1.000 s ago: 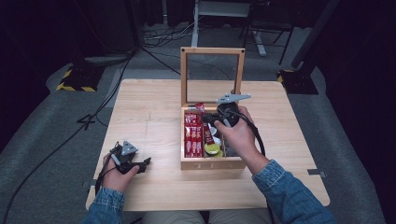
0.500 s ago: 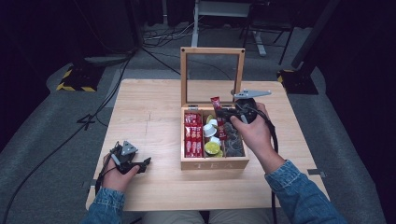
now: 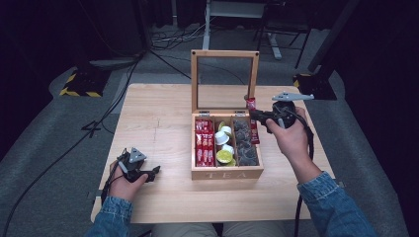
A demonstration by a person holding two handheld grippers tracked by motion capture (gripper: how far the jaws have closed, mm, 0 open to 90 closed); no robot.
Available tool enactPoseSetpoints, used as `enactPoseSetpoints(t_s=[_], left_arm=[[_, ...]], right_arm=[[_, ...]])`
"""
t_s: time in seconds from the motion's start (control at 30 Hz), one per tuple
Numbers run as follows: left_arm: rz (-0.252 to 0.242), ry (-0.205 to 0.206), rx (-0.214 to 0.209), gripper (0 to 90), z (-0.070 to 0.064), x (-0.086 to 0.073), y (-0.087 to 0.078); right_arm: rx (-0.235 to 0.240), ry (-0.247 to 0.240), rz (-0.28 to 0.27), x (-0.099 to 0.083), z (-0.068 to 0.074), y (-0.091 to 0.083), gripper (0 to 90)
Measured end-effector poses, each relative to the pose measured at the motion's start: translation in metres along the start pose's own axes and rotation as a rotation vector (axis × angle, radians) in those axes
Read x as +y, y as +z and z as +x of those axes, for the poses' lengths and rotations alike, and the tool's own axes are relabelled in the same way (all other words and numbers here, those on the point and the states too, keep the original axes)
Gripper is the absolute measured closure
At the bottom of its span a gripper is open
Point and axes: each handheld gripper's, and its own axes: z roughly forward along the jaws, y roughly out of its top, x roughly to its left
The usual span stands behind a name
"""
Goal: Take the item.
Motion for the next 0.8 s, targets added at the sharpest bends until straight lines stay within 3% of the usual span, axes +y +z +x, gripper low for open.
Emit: enactPoseSetpoints(t_s=[0.4,0.8], left_arm=[[0.0,-0.012,0.006,26.0,-0.001,-0.002,-0.002],[0.001,-0.012,0.007,25.7,-0.001,-0.002,-0.002]], right_arm=[[-0.077,0.024,0.003,-0.008,-0.038,-0.014,84.5],[-0.136,0.082,0.044,-0.027,-0.074,-0.011,84.5]])
